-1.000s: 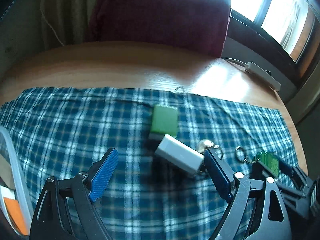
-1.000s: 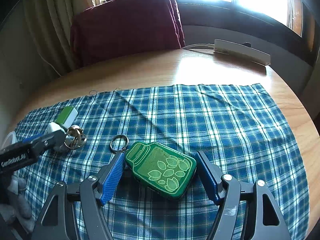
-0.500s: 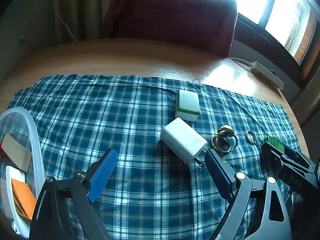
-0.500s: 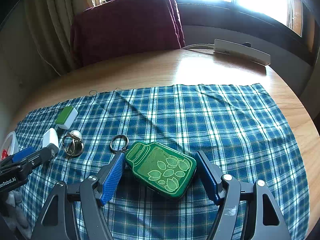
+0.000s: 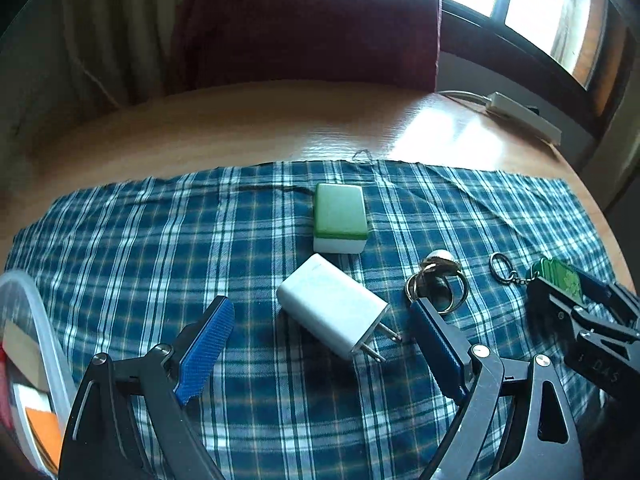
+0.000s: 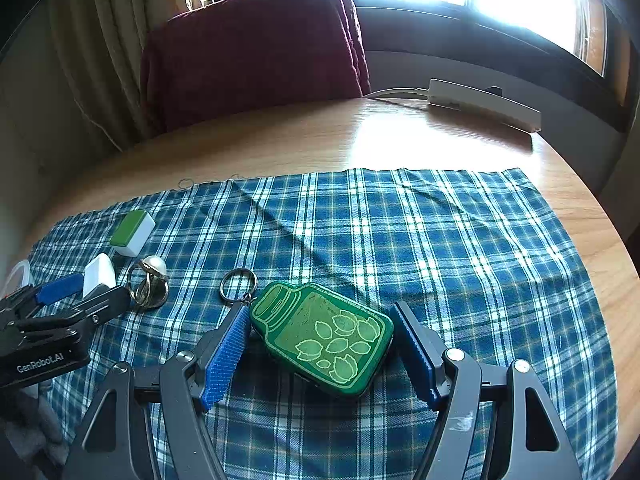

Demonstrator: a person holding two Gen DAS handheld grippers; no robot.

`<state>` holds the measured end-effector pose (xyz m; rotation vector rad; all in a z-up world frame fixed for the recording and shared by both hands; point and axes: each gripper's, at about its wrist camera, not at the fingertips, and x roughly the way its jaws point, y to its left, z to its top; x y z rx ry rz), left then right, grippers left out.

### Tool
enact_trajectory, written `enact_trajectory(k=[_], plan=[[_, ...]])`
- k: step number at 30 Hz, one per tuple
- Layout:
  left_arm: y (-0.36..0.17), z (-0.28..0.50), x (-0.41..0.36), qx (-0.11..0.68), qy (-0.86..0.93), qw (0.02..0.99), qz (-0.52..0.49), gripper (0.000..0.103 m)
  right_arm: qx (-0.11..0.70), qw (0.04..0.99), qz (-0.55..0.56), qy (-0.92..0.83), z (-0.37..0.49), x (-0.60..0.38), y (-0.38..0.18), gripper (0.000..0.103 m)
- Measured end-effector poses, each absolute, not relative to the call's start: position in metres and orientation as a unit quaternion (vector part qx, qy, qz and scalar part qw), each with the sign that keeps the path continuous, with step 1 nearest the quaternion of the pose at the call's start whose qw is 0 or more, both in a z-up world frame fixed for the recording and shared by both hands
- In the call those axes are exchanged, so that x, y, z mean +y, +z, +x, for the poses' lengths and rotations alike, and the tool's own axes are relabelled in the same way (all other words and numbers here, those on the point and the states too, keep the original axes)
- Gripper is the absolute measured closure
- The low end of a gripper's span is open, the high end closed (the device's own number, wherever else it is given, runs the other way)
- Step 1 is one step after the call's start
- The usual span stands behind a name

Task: Organize rigid objects
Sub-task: 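Close right tool on green tag while left tool moves to white charger, then grasp white charger with left tool and carry it into clear bowl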

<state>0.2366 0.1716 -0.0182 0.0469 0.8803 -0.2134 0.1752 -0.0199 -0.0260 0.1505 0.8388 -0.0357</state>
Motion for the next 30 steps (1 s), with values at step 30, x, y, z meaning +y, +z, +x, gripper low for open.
enact_trajectory(k=[30], plan=[[-0.007, 0.17, 0.22, 0.367, -0.109, 0.923, -0.046, 0.051, 0.405, 0.911, 0.076, -0.016, 0.174, -0.02, -0.024, 0.029]])
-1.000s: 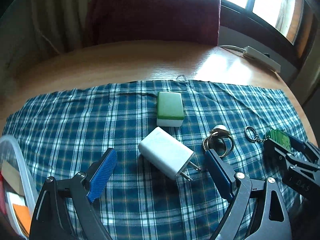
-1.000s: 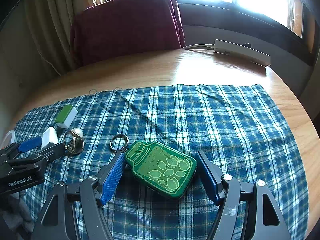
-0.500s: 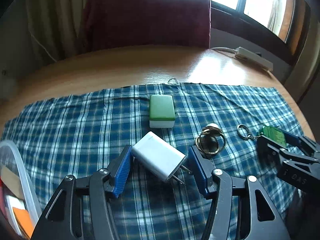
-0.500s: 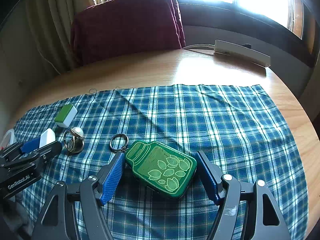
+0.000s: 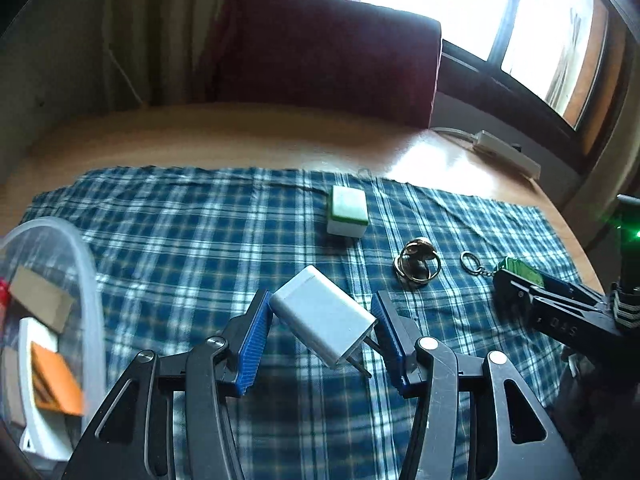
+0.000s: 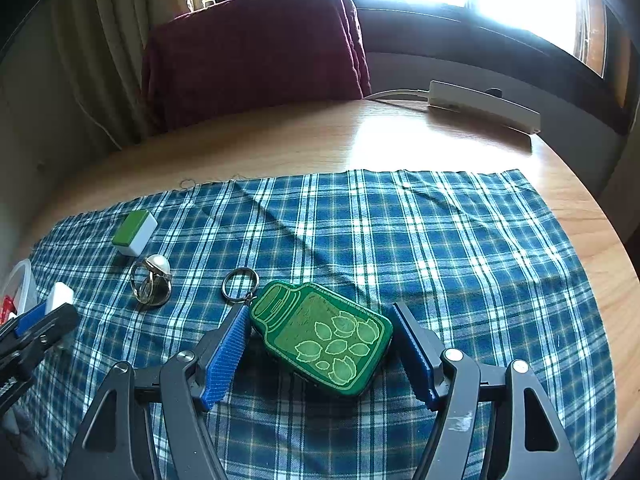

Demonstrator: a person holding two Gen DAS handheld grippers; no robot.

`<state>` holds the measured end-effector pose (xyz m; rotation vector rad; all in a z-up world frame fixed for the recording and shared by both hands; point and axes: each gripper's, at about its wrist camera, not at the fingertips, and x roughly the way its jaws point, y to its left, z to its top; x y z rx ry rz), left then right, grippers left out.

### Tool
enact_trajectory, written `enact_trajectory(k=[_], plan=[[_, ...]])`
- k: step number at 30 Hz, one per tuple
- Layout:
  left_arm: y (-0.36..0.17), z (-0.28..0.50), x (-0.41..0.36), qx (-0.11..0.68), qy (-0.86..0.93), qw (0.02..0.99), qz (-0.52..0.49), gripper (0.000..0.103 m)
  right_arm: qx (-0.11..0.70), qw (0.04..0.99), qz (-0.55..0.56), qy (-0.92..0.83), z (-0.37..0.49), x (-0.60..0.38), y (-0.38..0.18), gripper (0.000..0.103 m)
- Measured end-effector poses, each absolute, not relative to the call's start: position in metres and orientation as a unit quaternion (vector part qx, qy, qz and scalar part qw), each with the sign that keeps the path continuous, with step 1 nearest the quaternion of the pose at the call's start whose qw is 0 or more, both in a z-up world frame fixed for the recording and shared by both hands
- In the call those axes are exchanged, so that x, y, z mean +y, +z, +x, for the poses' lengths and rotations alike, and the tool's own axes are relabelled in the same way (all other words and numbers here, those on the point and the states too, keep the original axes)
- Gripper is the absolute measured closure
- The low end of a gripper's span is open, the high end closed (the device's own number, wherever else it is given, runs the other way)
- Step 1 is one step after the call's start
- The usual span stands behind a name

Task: Organize rigid objects
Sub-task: 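Grasp white charger with left tool and carry it into clear bowl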

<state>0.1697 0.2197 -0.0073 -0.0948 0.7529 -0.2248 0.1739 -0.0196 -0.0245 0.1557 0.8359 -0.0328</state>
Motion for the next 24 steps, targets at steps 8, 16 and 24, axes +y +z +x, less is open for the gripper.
enact_trajectory(k=[8, 16, 24], plan=[[0.001, 0.154, 0.241, 0.346, -0.087, 0.932, -0.061, 0.051, 0.393, 0.917, 0.072, -0.004, 0.16, -0.016, -0.015, 0.029], [0.008, 0.142, 0.262, 0.324, -0.067, 0.94, -0.082, 0.051, 0.397, 0.916, 0.053, 0.016, 0.15, -0.001, -0.016, 0.029], [0.021, 0.129, 0.291, 0.297, -0.037, 0.948, -0.107, 0.051, 0.408, 0.911, 0.05, 0.01, 0.154, -0.006, -0.022, 0.029]])
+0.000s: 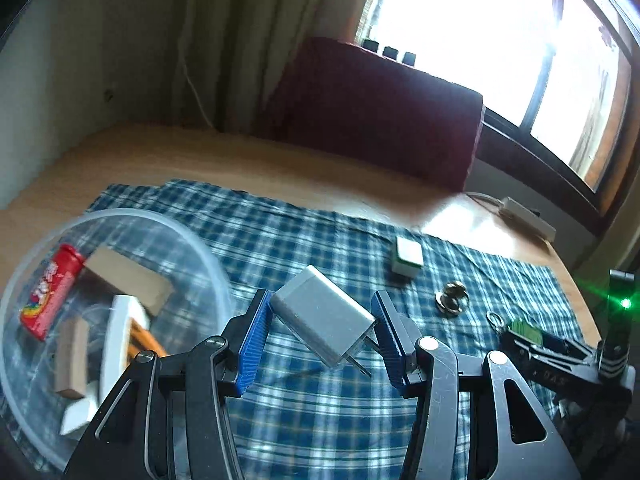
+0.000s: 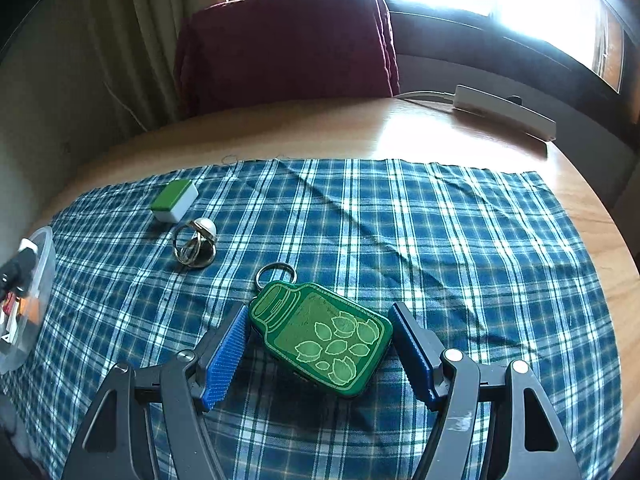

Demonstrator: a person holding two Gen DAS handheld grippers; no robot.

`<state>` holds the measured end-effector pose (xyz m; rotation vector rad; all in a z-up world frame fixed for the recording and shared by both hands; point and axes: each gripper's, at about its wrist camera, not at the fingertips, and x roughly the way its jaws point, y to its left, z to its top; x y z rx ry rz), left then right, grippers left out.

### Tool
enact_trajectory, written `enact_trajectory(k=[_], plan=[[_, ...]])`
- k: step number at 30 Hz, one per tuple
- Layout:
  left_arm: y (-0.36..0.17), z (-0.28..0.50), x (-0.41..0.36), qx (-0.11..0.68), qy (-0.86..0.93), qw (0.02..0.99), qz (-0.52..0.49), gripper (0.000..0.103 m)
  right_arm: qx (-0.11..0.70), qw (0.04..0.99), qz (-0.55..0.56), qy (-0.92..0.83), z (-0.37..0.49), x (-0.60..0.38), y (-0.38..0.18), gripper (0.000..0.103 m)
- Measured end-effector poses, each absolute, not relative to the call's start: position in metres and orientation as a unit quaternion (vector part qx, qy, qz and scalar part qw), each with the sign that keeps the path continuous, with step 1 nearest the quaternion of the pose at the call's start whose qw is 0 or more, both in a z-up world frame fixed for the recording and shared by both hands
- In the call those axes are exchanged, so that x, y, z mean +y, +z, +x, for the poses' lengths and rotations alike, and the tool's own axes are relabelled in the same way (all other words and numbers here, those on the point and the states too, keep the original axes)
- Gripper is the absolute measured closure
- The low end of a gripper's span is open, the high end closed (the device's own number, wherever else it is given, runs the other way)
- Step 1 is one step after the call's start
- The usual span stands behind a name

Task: Organize rigid objects
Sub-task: 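Grasp white charger with left tool and carry it into clear bowl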

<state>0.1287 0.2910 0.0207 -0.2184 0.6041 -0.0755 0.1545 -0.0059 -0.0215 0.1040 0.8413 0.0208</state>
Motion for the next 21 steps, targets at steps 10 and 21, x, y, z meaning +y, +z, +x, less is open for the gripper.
enact_trajectory(k=[10, 21], plan=[[0.027, 0.114, 0.345, 0.269, 0.035, 0.953, -0.131, 0.051, 0.408, 0.912, 0.046, 0.01, 0.153, -0.002, -0.024, 0.029], [0.031, 0.097, 0.39, 0.246, 0.103, 0.952, -0.149, 0.047, 0.407, 0.912, 0.046, 0.01, 0.152, -0.002, -0.024, 0.029]])
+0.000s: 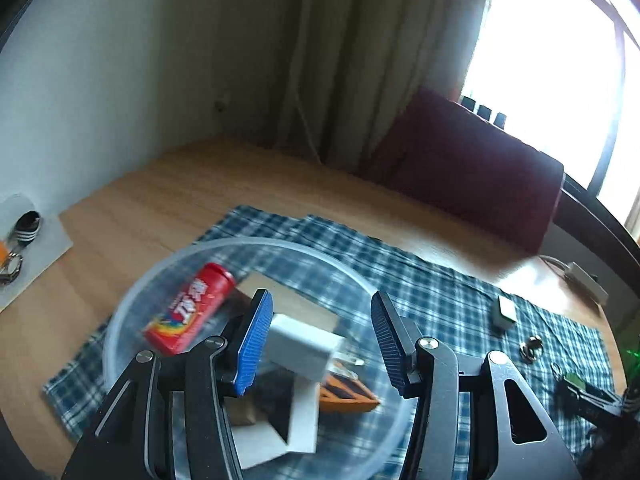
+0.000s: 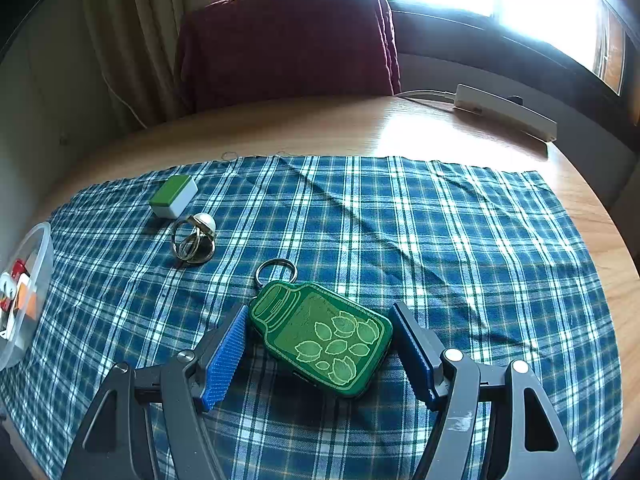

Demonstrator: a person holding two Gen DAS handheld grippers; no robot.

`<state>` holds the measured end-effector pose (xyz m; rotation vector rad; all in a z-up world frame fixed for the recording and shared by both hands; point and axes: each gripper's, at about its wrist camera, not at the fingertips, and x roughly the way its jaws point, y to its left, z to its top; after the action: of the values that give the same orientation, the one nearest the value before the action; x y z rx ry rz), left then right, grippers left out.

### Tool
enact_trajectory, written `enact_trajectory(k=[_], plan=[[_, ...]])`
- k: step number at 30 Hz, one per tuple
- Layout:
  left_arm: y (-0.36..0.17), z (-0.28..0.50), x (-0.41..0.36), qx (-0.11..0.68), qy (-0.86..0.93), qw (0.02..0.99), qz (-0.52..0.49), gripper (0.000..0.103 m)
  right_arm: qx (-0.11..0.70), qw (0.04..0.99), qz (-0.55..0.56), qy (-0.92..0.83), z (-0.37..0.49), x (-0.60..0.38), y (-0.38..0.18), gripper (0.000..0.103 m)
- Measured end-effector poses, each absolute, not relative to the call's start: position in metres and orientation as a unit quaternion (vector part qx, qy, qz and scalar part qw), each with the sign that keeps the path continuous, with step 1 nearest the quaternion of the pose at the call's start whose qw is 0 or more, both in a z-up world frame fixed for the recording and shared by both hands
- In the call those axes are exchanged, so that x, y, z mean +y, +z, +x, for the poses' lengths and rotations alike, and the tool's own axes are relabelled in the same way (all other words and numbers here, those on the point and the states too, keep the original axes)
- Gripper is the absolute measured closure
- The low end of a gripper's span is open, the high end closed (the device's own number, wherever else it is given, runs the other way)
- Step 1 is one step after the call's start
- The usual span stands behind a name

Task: Organize rigid objects
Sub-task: 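Grasp white charger with left tool and carry it into clear bowl, then carry green tag into clear bowl and open right tool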

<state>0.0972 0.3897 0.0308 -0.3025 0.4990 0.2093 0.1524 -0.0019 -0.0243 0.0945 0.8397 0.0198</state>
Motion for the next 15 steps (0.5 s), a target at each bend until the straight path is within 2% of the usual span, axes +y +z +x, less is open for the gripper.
enact_trajectory(k=[2, 3, 15], plan=[[0.03, 0.095, 0.399, 0.242, 0.117, 0.949, -0.165, 0.022, 0.407, 0.912, 0.046, 0.01, 0.152, -0.002, -0.024, 0.029], [0.029, 0.093, 0.403, 0.239, 0.124, 0.947, -0.174, 0.02, 0.407, 0.912, 0.046, 0.01, 0.152, -0.002, -0.024, 0.029], [0.02, 0.086, 0.406, 0.219, 0.148, 0.946, -0.189, 0.019, 0.407, 0.912, 0.045, 0.011, 0.152, -0.004, -0.023, 0.029]])
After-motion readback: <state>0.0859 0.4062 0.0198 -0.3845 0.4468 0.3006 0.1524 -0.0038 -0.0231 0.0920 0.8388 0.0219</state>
